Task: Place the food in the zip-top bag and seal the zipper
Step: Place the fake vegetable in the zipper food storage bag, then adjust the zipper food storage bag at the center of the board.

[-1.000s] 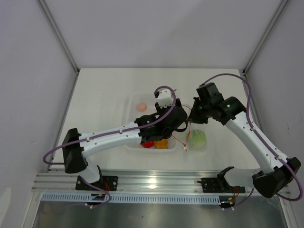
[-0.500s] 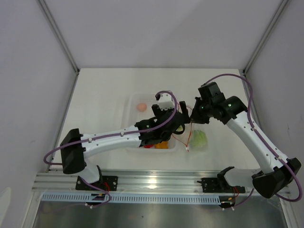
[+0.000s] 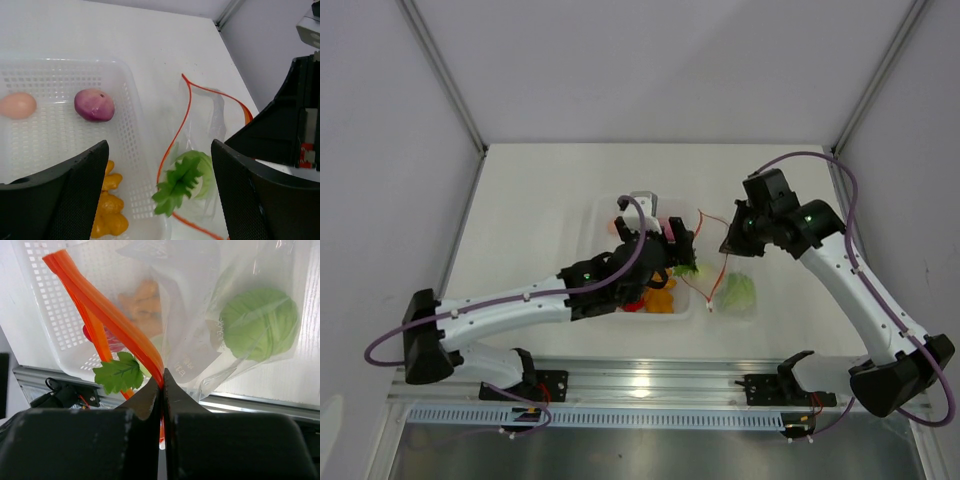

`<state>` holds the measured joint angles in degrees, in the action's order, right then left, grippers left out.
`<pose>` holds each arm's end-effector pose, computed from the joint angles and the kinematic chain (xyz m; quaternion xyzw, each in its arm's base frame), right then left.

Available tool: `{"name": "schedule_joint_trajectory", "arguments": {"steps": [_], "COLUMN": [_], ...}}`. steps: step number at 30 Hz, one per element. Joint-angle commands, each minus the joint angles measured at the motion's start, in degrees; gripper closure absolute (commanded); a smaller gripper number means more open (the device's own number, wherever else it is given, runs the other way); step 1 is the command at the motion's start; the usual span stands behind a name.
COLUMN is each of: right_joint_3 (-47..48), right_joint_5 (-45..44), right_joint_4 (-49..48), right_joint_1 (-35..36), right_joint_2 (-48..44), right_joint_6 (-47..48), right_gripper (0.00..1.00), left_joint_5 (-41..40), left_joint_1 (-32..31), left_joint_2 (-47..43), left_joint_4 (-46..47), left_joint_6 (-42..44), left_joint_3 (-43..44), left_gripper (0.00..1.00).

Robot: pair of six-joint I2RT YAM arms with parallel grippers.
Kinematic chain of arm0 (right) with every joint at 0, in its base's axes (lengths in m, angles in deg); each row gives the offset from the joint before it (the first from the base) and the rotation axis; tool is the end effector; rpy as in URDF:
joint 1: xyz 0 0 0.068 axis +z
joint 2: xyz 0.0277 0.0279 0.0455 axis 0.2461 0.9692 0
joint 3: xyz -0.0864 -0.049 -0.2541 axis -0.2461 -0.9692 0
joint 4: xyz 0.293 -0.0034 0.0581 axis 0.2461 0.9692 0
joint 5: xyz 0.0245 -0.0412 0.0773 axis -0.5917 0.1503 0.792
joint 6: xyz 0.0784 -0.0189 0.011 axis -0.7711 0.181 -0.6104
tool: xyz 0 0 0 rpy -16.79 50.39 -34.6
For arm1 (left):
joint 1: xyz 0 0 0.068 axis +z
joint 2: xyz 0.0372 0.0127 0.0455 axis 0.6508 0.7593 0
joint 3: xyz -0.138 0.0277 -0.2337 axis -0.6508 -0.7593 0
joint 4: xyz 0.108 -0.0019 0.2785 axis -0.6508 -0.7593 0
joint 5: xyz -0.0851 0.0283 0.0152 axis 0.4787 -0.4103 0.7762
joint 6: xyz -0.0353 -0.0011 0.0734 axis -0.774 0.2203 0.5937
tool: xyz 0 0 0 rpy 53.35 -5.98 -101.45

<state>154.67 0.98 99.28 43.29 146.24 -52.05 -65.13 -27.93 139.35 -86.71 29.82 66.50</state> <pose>0.2596 0.1467 0.3480 0.0794 0.9455 0.1893 0.2526 0.1818 -0.3247 0.3339 -0.0165 0.7822 -0.2406 0.5745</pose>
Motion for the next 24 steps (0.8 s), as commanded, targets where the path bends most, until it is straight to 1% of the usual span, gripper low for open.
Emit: {"name": "schedule_joint_trajectory", "arguments": {"steps": [1, 2, 5, 6, 7, 8, 10, 11, 12, 13, 14, 16, 17, 19, 21, 22, 24], "right_joint_3": [2.4, 2.4, 2.0, 1.9, 1.5, 1.3, 0.5, -0.5, -1.2, -2.2, -3.0, -1.2, 0.7, 1.3, -0.2, -1.6, -4.5], "right_joint_5": [-1.2, -0.9, 2.5, 4.2, 4.5, 5.1, 12.2, 15.3, 22.0, 25.7, 31.1, 31.1, 27.8, 26.7, 26.5, 27.0, 29.2], "right_joint_4": [0.8, 0.5, -0.3, -0.6, -0.9, -1.3, -2.4, -3.8, -4.4, -4.9, -5.0, -1.8, -1.4, -1.8, -2.5, -4.0, -3.9], "right_joint_1": [-1.0, -1.0, -1.2, -1.3, -1.8, -2.7, -10.5, -13.8, -21.0, -24.5, -28.4, -28.5, -28.5, -27.8, -28.0, -28.2, -28.5], "right_joint_2": [0.0, 0.0, -0.6, -1.1, -2.4, -2.9, -3.9, -3.8, -3.2, -2.1, 0.6, 3.3, 4.4, 4.1, 3.8, 4.0, 5.3], "right_joint_6": [1.6, 1.6, 2.2, 2.3, 2.5, 2.8, 5.3, 6.6, 9.2, 10.2, 12.4, 14.5, 14.8, 14.8, 14.9, 15.0, 15.6], "right_gripper": [1.00, 1.00, 1.00, 1.00, 1.00, 1.00, 1.00, 1.00, 1.00, 1.00, 1.00, 1.00, 1.00, 1.00, 1.00, 1.00, 1.00], "left_joint_5": [7.6, 10.3, 15.0, 15.8, 16.4, 18.6, 21.1, 21.9, 23.2, 23.9, 24.6, 25.2, 25.7, 26.3, 26.3, 26.4, 26.9], "left_joint_1": [1.8, 2.3, 2.9, 2.9, 2.9, 3.0, 2.9, 2.9, 2.9, 2.9, 2.9, 2.9, 2.9, 2.9, 2.9, 2.9, 2.9], "left_joint_2": [-6.7, -7.2, -8.1, -8.4, -9.1, -9.9, -12.1, -12.5, -12.5, -12.4, -12.1, -11.8, -11.8, -12.3, -12.7, -12.7, -12.5], "left_joint_4": [1.3, 0.1, -3.8, -4.0, -3.7, -1.4, 1.4, 2.1, 2.2, 2.1, 1.1, 0.5, 0.4, 0.6, 0.8, 0.9, 1.0], "left_joint_6": [8.4, 8.2, 5.6, 5.2, 4.2, 4.1, 4.8, 4.8, 4.8, 5.4, 5.4, 5.4, 5.5, 5.6, 5.5, 5.5, 5.5], "left_joint_3": [-3.9, -4.4, -6.0, -6.6, -9.5, -10.7, -14.6, -14.9, -15.0, -14.2, -13.7, -12.4, -12.3, -12.8, -13.1, -13.2, -13.3], "left_gripper": [0.16, 0.19, 0.24, 0.24, 0.24, 0.25, 0.26, 0.28, 0.28, 0.28, 0.27, 0.27, 0.26, 0.25, 0.25, 0.25, 0.24]}}
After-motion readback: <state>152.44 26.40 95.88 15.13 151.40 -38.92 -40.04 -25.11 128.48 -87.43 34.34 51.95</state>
